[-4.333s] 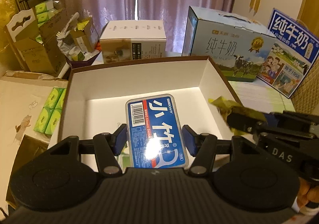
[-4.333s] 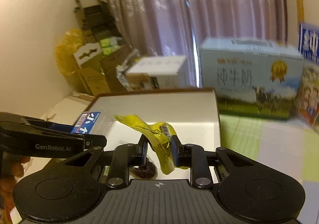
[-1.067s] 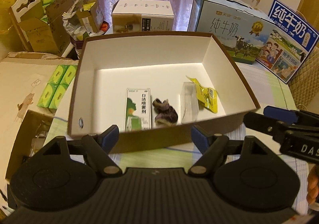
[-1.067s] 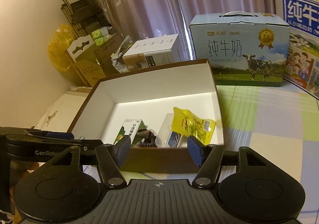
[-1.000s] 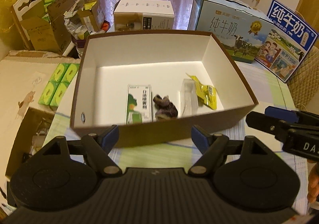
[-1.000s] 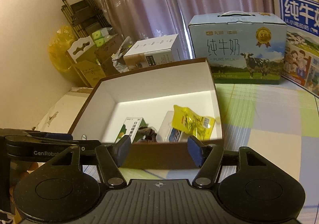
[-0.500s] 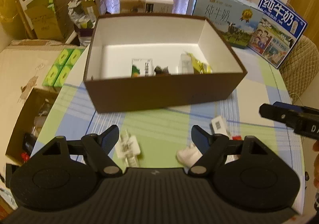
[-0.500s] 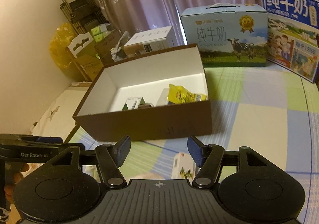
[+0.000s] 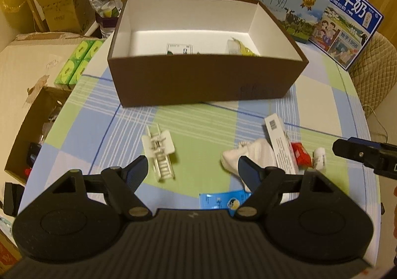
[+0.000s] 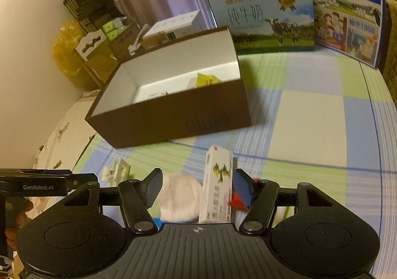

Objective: Organize objects
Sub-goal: 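Move both tools back toward the remaining items on the table, then grasp the white-green medicine box with the right tool while the left tool grasps the white plastic rack, then carry the medicine box and white rack into the brown box with both tools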

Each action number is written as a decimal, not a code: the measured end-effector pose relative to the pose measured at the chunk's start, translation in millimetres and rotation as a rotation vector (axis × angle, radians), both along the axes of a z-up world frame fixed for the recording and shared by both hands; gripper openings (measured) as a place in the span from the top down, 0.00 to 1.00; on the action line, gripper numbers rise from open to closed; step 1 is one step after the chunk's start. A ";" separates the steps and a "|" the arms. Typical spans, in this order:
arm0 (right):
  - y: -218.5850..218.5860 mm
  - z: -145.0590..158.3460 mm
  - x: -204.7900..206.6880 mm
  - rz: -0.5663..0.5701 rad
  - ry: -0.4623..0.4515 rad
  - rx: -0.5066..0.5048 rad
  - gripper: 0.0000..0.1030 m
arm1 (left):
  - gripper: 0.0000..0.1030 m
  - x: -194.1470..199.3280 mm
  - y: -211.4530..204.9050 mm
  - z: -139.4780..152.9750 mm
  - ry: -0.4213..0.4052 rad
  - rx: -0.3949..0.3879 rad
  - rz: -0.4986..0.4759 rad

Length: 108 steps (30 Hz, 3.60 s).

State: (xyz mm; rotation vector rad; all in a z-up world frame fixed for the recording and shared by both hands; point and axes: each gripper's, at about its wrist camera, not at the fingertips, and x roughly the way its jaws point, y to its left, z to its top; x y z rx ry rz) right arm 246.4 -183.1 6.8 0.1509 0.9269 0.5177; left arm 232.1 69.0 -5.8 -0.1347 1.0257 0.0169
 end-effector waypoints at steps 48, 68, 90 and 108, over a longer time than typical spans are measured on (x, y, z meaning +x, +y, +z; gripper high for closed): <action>29.5 -80.0 56.0 0.032 0.052 -0.101 0.50 | 0.25 21.2 29.1 -57.8 0.075 0.030 0.090; 38.1 -98.2 79.3 0.059 0.090 -0.097 0.63 | 0.25 41.2 43.0 -76.4 0.108 0.006 0.111; 21.1 -52.0 61.5 -0.012 -0.027 -0.048 0.64 | 0.64 68.5 42.5 -82.7 0.112 0.013 0.101; 29.2 -26.2 59.3 0.022 -0.061 -0.001 0.63 | 0.64 49.7 41.5 -23.5 -0.035 0.020 0.075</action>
